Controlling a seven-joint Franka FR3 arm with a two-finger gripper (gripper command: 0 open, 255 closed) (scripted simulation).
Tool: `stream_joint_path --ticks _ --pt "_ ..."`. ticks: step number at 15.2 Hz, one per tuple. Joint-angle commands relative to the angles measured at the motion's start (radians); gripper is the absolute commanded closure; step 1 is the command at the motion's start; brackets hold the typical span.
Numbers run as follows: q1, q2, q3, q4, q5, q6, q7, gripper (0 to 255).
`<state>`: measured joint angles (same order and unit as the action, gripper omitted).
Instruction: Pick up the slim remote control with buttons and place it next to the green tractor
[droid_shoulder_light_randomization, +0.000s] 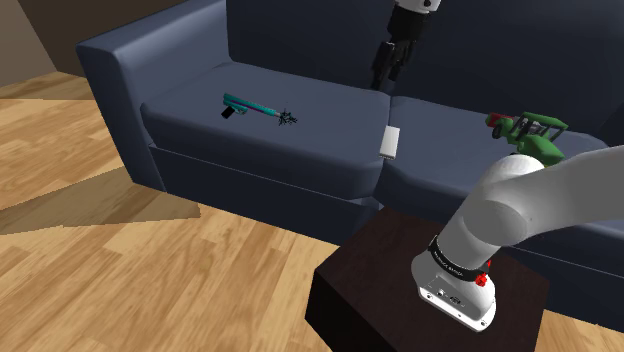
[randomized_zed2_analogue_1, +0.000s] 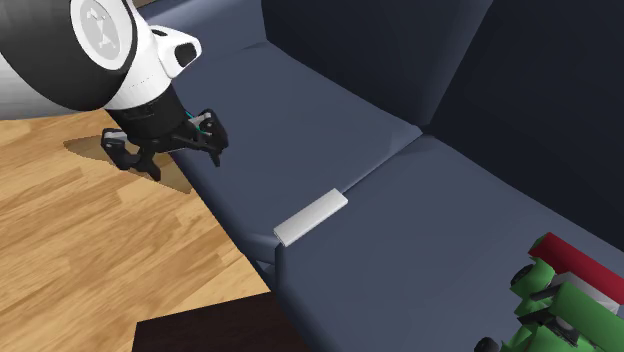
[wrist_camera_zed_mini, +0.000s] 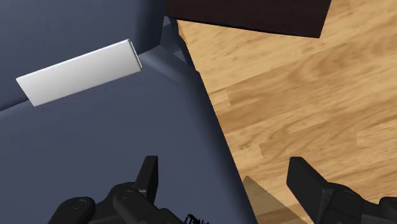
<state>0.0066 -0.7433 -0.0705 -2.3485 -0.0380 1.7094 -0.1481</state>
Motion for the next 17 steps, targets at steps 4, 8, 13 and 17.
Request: stream_joint_path --ticks 4,8,13,17 --pt "-0.048 0.06 -0.01 -0.028 -0.012 0.075 0.076 0" --pt "-0.111 0.144 -0.027 -0.058 -0.029 0.172 0.176 0" --pt "-0.188 0.252 -0.052 -0.086 -0.049 0.286 0.302 0" --pt "-0.247 0.34 -0.076 -0.103 -0.063 0.372 0.402 0"
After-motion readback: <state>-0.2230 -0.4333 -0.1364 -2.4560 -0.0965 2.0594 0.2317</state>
